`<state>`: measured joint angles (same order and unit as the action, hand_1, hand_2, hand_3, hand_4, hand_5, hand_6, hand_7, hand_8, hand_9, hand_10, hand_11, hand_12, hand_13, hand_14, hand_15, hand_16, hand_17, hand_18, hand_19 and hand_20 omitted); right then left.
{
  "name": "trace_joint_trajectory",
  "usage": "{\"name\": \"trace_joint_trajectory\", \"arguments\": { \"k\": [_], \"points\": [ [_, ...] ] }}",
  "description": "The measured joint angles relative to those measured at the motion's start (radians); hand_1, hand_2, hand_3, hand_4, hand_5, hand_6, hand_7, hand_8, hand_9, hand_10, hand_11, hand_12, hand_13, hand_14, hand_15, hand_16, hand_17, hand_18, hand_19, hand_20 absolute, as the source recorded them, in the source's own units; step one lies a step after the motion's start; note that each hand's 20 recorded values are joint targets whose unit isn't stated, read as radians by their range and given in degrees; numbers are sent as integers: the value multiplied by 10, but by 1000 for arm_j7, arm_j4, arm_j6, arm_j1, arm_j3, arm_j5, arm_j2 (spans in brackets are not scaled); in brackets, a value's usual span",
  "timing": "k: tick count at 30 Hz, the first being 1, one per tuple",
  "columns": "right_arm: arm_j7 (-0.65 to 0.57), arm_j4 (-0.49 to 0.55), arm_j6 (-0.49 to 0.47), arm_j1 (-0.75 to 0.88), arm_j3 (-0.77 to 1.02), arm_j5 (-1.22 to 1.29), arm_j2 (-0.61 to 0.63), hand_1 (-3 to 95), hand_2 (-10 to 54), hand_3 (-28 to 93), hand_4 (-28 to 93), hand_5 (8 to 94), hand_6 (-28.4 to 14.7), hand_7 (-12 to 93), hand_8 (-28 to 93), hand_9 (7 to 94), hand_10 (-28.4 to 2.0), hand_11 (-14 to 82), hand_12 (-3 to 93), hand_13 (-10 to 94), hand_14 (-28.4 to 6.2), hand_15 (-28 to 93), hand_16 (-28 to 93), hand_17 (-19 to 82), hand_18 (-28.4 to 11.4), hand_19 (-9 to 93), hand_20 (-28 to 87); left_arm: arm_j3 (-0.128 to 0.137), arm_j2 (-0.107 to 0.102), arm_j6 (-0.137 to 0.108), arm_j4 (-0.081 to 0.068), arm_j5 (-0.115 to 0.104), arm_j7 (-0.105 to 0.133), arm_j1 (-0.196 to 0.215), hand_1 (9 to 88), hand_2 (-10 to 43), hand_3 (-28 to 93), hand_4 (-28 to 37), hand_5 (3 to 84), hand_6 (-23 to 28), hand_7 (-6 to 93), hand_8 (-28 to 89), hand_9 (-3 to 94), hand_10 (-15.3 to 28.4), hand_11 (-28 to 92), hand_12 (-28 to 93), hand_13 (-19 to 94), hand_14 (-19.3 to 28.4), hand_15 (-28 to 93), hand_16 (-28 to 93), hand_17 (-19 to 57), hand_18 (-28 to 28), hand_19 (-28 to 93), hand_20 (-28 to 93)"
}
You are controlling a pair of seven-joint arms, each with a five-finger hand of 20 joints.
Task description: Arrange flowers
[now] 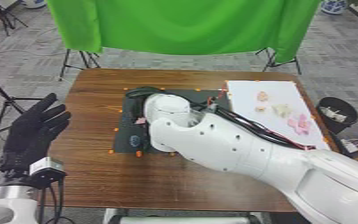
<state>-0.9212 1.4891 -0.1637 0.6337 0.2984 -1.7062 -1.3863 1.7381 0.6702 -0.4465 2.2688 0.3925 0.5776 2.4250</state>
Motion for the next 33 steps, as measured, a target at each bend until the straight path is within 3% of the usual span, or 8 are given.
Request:
{"name": "trace_joint_trajectory", "arguments": {
  "k": [4, 10, 12, 17, 21, 25, 33],
  "points": [
    [8, 54, -8, -11, -2, 1, 20, 367, -61, 712, -219, 571, -62, 182, -96, 740, -169, 278, 170, 775, -70, 744, 149, 566, -160, 932, 369, 5, 0, -7, 11, -13, 29, 27, 303, 71, 659, -206, 391, 104, 98, -77, 321, 189, 289, 106, 181, 238, 487, -113, -95, 208, 438, 81],
    [30, 210, -11, -24, 7, 18, 121, 348, -36, 704, -213, 555, -69, 166, -89, 681, -192, 215, 153, 752, -83, 739, 141, 545, -165, 932, 332, 21, 10, -26, 30, -42, 109, 129, 304, 71, 659, -207, 391, 104, 98, -78, 321, 189, 289, 105, 182, 238, 487, -113, -95, 208, 438, 81],
    [43, 276, -16, -23, 23, 23, 176, 346, -35, 705, -211, 547, -72, 162, -88, 648, -202, 194, 148, 742, -89, 738, 138, 536, -167, 932, 316, 18, 12, -29, 30, -47, 116, 147, 304, 72, 659, -207, 391, 104, 98, -78, 321, 189, 289, 105, 182, 239, 487, -114, -95, 208, 438, 81],
    [63, 434, -17, 33, 133, 26, 344, 342, -33, 708, -209, 541, -76, 154, -86, 607, -210, 177, 148, 730, -98, 744, 128, 540, -162, 932, 283, 14, 17, -31, 30, -48, 110, 148, 303, 71, 660, -207, 391, 104, 98, -77, 321, 189, 288, 105, 181, 238, 486, -114, -95, 208, 438, 81],
    [45, 506, -10, 147, 279, 17, 487, 341, -34, 710, -208, 535, -80, 151, -86, 580, -218, 166, 146, 729, -101, 747, 124, 547, -158, 932, 273, 14, 25, -30, 34, -31, 78, 143, 304, 70, 661, -207, 390, 104, 98, -77, 320, 189, 289, 106, 181, 238, 487, -113, -95, 208, 439, 81],
    [-32, 508, -3, 261, 376, 16, 629, 342, -37, 713, -208, 505, -89, 141, -86, 539, -231, 144, 141, 718, -109, 752, 122, 549, -157, 932, 262, 15, 46, -30, 40, -9, 37, 140, 303, 70, 660, -208, 391, 104, 98, -77, 321, 188, 288, 105, 181, 238, 486, -113, -95, 208, 438, 81],
    [-190, 407, -5, 429, 479, 39, 807, 351, -41, 706, -209, 476, -106, 125, -78, 481, -259, 111, 135, 715, -115, 757, 107, 566, -153, 932, 213, -3, 61, -29, 41, 6, 22, 123, 304, 71, 660, -208, 391, 104, 98, -78, 320, 189, 289, 106, 181, 238, 486, -113, -95, 208, 438, 81]
  ]
}}
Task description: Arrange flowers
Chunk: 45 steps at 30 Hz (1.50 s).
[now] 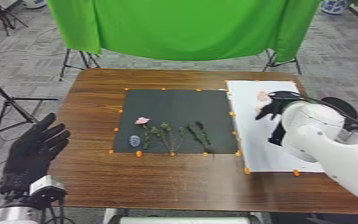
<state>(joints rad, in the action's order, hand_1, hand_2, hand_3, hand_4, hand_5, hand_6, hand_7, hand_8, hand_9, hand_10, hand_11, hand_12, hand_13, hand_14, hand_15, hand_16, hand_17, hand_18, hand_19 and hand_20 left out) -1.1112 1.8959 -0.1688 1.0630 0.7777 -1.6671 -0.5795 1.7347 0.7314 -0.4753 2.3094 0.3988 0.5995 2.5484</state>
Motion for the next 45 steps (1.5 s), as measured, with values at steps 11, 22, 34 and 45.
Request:
{"name": "trace_joint_trajectory", "arguments": {
  "k": [11, 22, 34, 45],
  "points": [
    [-80, -84, 4, 1, 20, 15, 26, 356, -43, 703, -208, 476, -107, 122, -76, 479, -260, 110, 133, 716, -118, 761, 101, 574, -151, 932, 199, -26, -9, 0, 0, -12, 8, -11, 304, 70, 661, -207, 391, 104, 98, -78, 320, 189, 289, 105, 182, 238, 487, -113, -95, 208, 438, 81],
    [-96, -204, 0, -68, -31, 143, 0, 364, -41, 709, -207, 471, -97, 129, -78, 502, -245, 121, 136, 721, -115, 764, 99, 571, -154, 932, 206, -42, -28, -1, -1, -33, 45, -11, 303, 70, 660, -207, 391, 104, 98, -77, 321, 189, 288, 106, 182, 238, 487, -113, -95, 208, 438, 82],
    [-111, -204, 35, -95, -86, 124, -14, 506, -62, 746, -233, 587, -76, 185, -76, 712, -189, 191, 142, 803, -64, 739, 117, 634, -129, 932, 268, -53, -66, -2, -3, -68, 97, -5, 302, 69, 662, -207, 391, 104, 98, -78, 321, 189, 289, 106, 182, 238, 487, -113, -95, 208, 437, 81],
    [-99, -211, 264, -176, -284, -50, -17, 639, -86, 706, -276, 757, -41, 273, 126, 890, -98, 119, 332, 857, -23, 719, 153, 656, -118, 932, 333, -90, -81, 0, -15, -72, 97, -16, 304, 69, 661, -209, 391, 104, 98, -77, 321, 189, 288, 106, 181, 239, 487, -114, -94, 207, 437, 82]
  ]
}}
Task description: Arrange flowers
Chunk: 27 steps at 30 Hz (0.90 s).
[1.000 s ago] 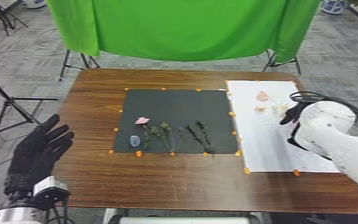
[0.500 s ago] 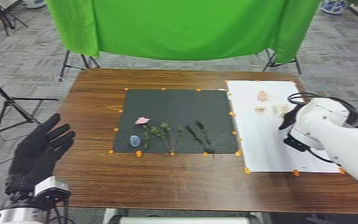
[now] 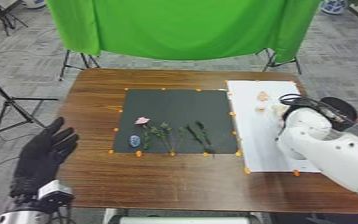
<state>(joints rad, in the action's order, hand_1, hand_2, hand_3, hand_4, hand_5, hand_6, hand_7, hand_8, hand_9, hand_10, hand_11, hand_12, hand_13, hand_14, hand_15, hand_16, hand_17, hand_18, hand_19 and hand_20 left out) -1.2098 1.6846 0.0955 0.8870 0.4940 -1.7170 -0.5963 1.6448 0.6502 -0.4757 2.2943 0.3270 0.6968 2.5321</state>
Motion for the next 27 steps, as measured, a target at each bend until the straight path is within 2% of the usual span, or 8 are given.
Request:
{"name": "trace_joint_trajectory", "arguments": {
  "k": [2, 5, 11, 15, 21, 27],
  "points": [
    [4, 0, 10, -3, -18, -39, 0, 642, -89, 712, -278, 761, -42, 272, 129, 893, -97, 121, 339, 857, -23, 721, 156, 657, -118, 932, 341, -1, 6, 0, 0, 5, -12, -9, 303, 70, 661, -209, 391, 104, 98, -78, 321, 188, 288, 106, 181, 238, 487, -114, -94, 207, 438, 82],
    [7, 5, 21, -8, -33, -58, 3, 645, -91, 716, -280, 765, -43, 270, 131, 896, -97, 123, 344, 857, -24, 724, 157, 656, -119, 932, 350, 0, 9, 0, 0, 10, -19, -14, 303, 70, 662, -208, 391, 103, 99, -78, 321, 188, 288, 106, 181, 239, 488, -113, -94, 207, 437, 82],
    [13, 24, 29, -37, -58, -85, 20, 644, -94, 723, -282, 773, -43, 266, 133, 901, -96, 126, 348, 861, -25, 728, 158, 659, -123, 932, 364, 2, 6, -1, 1, 2, -9, -3, 304, 70, 659, -207, 391, 104, 98, -78, 320, 188, 288, 106, 182, 238, 488, -114, -94, 207, 437, 81],
    [18, 54, 29, -43, -39, -107, 34, 644, -95, 726, -282, 776, -43, 263, 135, 905, -95, 127, 350, 864, -25, 728, 160, 660, -124, 932, 375, 10, 7, -2, 3, 1, -11, 5, 304, 70, 660, -207, 390, 104, 98, -78, 320, 189, 288, 106, 181, 238, 487, -114, -95, 207, 437, 81],
    [51, 112, 29, -69, -22, -144, 42, 641, -95, 729, -281, 778, -43, 261, 135, 906, -96, 127, 353, 865, -25, 729, 162, 662, -126, 932, 382, 49, 21, -2, 13, 5, -23, 30, 304, 70, 659, -208, 390, 104, 98, -77, 320, 189, 288, 106, 181, 238, 488, -114, -94, 207, 437, 81],
    [157, 139, 22, -176, -91, -146, -12, 638, -95, 730, -281, 776, -42, 261, 139, 906, -94, 128, 356, 864, -25, 730, 165, 660, -126, 932, 389, 93, 37, -4, 23, 7, -33, 66, 303, 70, 661, -207, 390, 103, 98, -77, 321, 188, 288, 106, 181, 238, 488, -114, -95, 207, 437, 81]
  ]
}}
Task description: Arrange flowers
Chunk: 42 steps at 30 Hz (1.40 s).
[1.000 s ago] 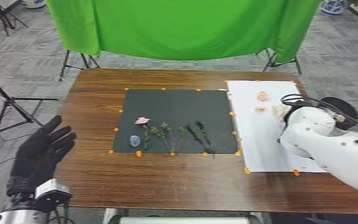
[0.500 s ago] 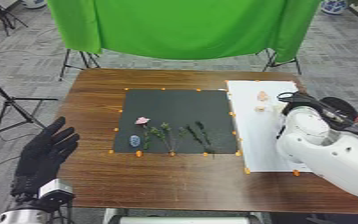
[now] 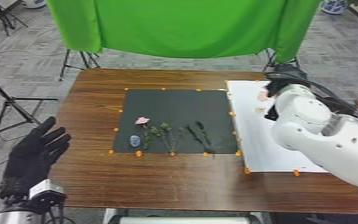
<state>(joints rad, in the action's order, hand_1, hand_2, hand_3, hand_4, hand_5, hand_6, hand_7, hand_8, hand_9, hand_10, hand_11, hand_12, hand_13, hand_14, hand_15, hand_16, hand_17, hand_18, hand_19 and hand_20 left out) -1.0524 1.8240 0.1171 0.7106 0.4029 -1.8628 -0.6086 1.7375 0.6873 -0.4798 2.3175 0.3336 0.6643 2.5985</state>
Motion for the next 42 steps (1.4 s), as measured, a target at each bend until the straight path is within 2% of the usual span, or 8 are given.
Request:
{"name": "trace_joint_trajectory", "arguments": {
  "k": [3, 9, 19, 24, 31, 34, 42],
  "points": [
    [30, -4, -7, -65, -45, 7, -71, 637, -95, 731, -280, 775, -40, 262, 139, 905, -93, 128, 357, 864, -25, 731, 166, 659, -126, 932, 391, 4, 6, -3, 0, 2, -6, 0, 303, 70, 660, -208, 390, 104, 98, -77, 320, 188, 289, 106, 181, 238, 487, -114, -94, 207, 437, 81],
    [54, -42, -19, -166, -135, 22, -254, 634, -95, 731, -280, 775, -39, 265, 135, 903, -91, 129, 358, 861, -25, 733, 168, 653, -125, 932, 401, 4, 2, -6, 0, -1, -5, -1, 303, 71, 660, -208, 390, 103, 99, -77, 320, 189, 289, 106, 181, 238, 487, -114, -94, 207, 437, 81],
    [59, -113, -60, -162, -230, 23, -488, 631, -95, 733, -278, 769, -35, 272, 132, 902, -90, 130, 359, 858, -24, 734, 171, 650, -126, 932, 405, 4, 5, -5, -1, 2, -17, -5, 305, 71, 657, -207, 391, 103, 99, -78, 320, 189, 288, 106, 182, 238, 487, -113, -95, 207, 437, 81],
    [56, -117, -68, -110, -242, 25, -520, 627, -95, 733, -276, 767, -34, 277, 129, 901, -90, 131, 360, 856, -26, 735, 171, 648, -125, 932, 406, -6, 16, 0, -10, 18, -43, -37, 304, 72, 658, -207, 391, 104, 98, -78, 321, 190, 288, 106, 181, 238, 487, -114, -95, 207, 437, 81],
    [42, -151, -66, -85, -300, 16, -522, 627, -95, 733, -274, 768, -35, 277, 122, 903, -89, 134, 356, 858, -26, 734, 169, 648, -127, 932, 404, 1, 59, 16, -17, 51, -83, -51, 303, 71, 659, -207, 391, 105, 97, -77, 321, 189, 288, 106, 182, 237, 487, -114, -95, 207, 437, 81],
    [37, -161, -66, -90, -331, -15, -526, 626, -95, 733, -274, 770, -36, 276, 120, 905, -89, 135, 354, 859, -27, 733, 168, 650, -126, 932, 402, -2, 71, 21, -21, 62, -95, -61, 303, 71, 659, -207, 391, 104, 98, -77, 321, 190, 288, 106, 182, 238, 487, -114, -95, 207, 437, 81],
    [23, -168, -43, -147, -425, -125, -538, 626, -95, 736, -275, 776, -38, 270, 120, 909, -91, 138, 353, 865, -26, 731, 166, 655, -128, 932, 401, -18, 78, 34, -25, 86, -123, -88, 303, 72, 659, -207, 391, 104, 97, -77, 321, 190, 288, 107, 182, 238, 488, -114, -94, 207, 437, 81]
  ]
}}
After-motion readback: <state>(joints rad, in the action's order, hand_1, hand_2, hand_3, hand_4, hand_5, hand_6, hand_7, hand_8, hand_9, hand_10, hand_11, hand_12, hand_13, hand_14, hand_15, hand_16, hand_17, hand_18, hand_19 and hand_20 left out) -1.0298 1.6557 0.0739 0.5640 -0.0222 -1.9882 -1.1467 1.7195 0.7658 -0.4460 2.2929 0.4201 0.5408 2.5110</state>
